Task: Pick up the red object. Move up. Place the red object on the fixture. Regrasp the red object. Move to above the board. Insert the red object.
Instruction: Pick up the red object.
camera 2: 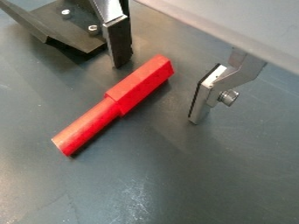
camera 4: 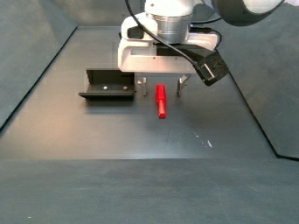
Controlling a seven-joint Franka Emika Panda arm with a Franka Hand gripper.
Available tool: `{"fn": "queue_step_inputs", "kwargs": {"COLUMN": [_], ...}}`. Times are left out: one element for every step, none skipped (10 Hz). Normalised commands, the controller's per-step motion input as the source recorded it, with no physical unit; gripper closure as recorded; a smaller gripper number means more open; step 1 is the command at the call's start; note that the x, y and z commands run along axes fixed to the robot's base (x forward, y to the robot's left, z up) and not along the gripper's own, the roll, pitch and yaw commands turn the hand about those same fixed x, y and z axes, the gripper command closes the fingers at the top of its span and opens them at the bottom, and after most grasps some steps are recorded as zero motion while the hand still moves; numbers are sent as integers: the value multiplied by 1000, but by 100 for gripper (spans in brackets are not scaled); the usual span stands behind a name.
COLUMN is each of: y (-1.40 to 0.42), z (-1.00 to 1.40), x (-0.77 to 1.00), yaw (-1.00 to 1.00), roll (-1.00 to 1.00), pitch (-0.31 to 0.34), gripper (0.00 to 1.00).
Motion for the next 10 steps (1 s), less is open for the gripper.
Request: {"fn": "queue_step_inputs", "kwargs": {"y": [0, 106, 46, 0, 0, 0, 0, 0, 0, 0], "z": [0, 71, 0, -63, -131, -140, -9, 0, 0, 0], "x": [0, 0, 0, 0, 0, 0, -29, 0, 0, 0], "yaw": [-66, -57, 0, 0, 0, 0, 0, 0, 0, 0], "roll": [-150, -261, -214, -124, -121, -94, -1, 0, 0, 0], "pitch": [-74, -59, -81, -96, -126, -101, -60, 0, 0, 0], "gripper": [0, 0, 0, 0, 0, 0, 0, 0, 100, 100]}}
